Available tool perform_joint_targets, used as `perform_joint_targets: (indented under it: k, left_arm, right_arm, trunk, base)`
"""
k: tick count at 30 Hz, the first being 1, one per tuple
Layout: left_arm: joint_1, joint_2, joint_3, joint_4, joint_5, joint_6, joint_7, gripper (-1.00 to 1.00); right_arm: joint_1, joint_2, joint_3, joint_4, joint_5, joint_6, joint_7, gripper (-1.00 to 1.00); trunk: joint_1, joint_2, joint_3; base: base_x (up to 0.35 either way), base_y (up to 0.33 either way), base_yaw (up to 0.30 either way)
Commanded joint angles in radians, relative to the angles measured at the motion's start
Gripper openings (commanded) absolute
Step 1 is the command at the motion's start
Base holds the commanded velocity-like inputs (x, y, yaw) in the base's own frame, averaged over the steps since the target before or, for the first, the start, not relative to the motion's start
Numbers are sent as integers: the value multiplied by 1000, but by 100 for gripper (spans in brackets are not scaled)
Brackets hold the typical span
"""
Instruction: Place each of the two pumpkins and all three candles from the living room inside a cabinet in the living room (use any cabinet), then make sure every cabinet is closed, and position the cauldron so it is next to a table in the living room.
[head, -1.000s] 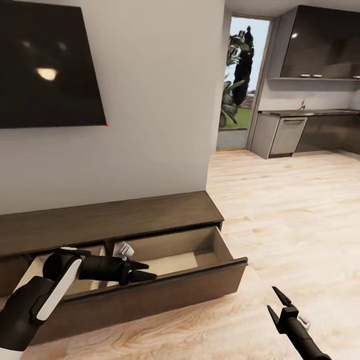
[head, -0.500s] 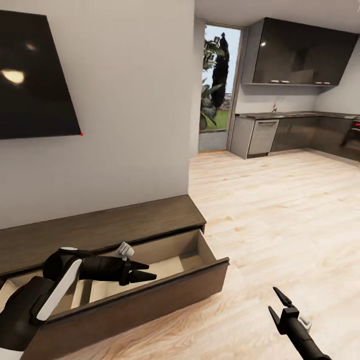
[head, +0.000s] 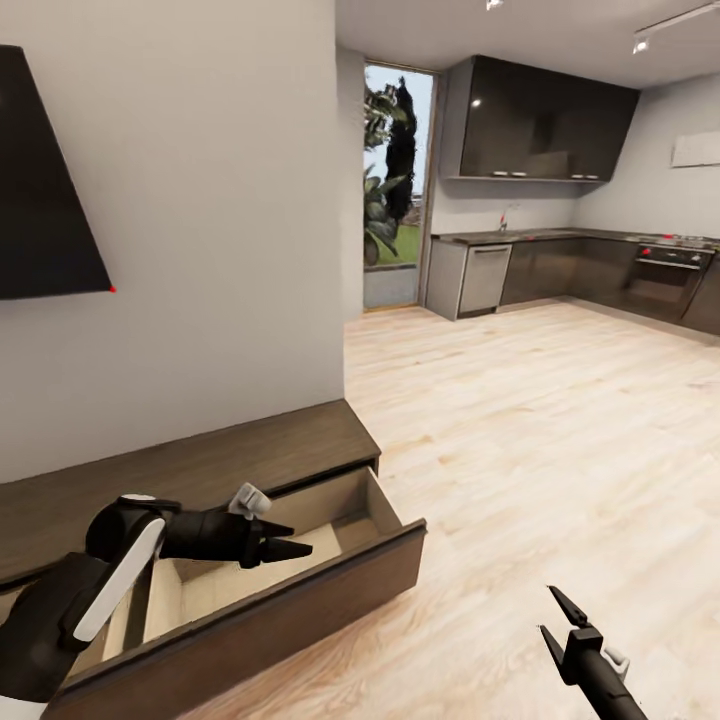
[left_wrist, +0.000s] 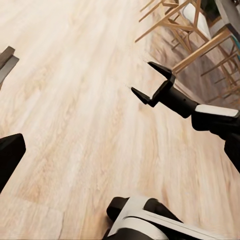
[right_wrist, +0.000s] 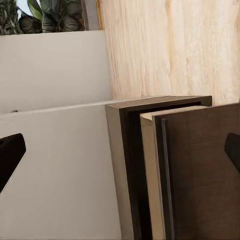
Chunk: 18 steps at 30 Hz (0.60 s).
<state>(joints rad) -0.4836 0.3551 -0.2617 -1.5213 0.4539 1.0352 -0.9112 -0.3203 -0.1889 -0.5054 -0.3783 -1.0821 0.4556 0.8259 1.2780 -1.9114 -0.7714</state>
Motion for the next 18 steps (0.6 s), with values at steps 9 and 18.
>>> perform_joint_targets:
  k: [9, 18]
  left_arm:
    - [-1, -1, -1, 0, -1, 3, 40, 100]
    - [-1, -6, -4, -1, 0, 3, 196, 100]
  right_arm:
    - [0, 1, -2, 1, -5, 8, 1, 100]
    - [1, -1, -4, 1, -6, 7, 1, 100]
  trunk:
    - [-35, 63, 36]
    - [-69, 126, 74]
  base:
    - [0, 0, -218]
    - [0, 0, -214]
